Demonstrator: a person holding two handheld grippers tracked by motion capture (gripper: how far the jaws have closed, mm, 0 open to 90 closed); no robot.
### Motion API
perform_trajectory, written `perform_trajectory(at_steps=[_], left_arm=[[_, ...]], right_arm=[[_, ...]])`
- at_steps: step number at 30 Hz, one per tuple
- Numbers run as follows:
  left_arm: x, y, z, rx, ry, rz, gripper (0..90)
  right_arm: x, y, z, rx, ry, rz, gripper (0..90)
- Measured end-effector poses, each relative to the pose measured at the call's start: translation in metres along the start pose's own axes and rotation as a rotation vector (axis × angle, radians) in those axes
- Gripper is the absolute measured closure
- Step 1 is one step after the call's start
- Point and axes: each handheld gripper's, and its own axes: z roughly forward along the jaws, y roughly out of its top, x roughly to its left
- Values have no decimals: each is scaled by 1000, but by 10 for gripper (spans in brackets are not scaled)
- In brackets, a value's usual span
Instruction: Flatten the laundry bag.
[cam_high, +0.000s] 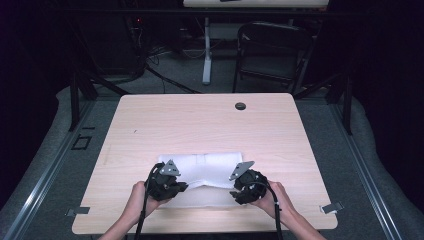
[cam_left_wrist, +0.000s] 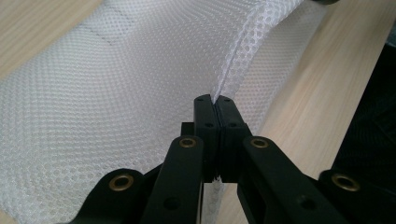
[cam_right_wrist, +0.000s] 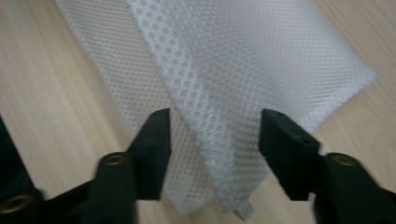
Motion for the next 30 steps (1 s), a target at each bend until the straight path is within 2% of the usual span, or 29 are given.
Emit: perform_trajectory(at_steps=[1,2,3,4,6,9,10,11,12,16,18,19,20,23,25,27,28,29,30], left_arm=[[0,0,-1,-8,3,0,896],[0,1,-2,-15,-2,-2,896],[0,0,-2,-19,-1,-1,895],[0,0,-2,-20,-3,-1,895],[0,0,-2,-23,4,8,892],[0,-1,-3,-42,17,4,857],[1,-1,-4,-47,22,-5,769],[1,-2,-5,-54,30,-11,769],[1,-3,-5,-56,40,-19,700],[-2,-5,-3,-27,47,-17,472],[-5,-8,-1,-11,62,-4,422],[-6,-8,-1,-2,65,-3,336],[-7,-10,-1,-12,76,-10,333],[-6,-14,-1,-1,123,-8,315],[-4,-17,1,14,125,-8,324],[-3,-20,4,35,143,-2,361],[-3,-20,4,42,156,4,408],[-3,-22,4,36,167,11,408],[-3,-22,2,23,172,24,478]], right_arm=[[0,0,0,0,0,0,534],[0,1,-1,-9,-18,5,638],[-1,2,-3,-35,-28,5,780],[-1,2,-3,-35,-28,5,780],[-3,4,-3,-52,-21,24,867],[-7,6,-5,-57,-1,42,878],[-10,8,-7,-71,12,63,880],[-10,8,-7,-71,12,63,880],[-10,8,-7,-77,18,68,880],[-15,12,-12,-95,34,88,881],[-16,13,-12,-100,34,95,881],[-17,14,-13,-113,35,113,881],[-19,15,-14,-113,36,112,881],[-21,15,-16,-125,43,126,880],[-23,15,-17,-128,52,136,880],[-24,15,-18,-134,51,137,880],[-25,14,-18,-126,49,139,880],[-25,14,-18,-126,49,139,880],[-25,14,-18,-130,48,139,879]])
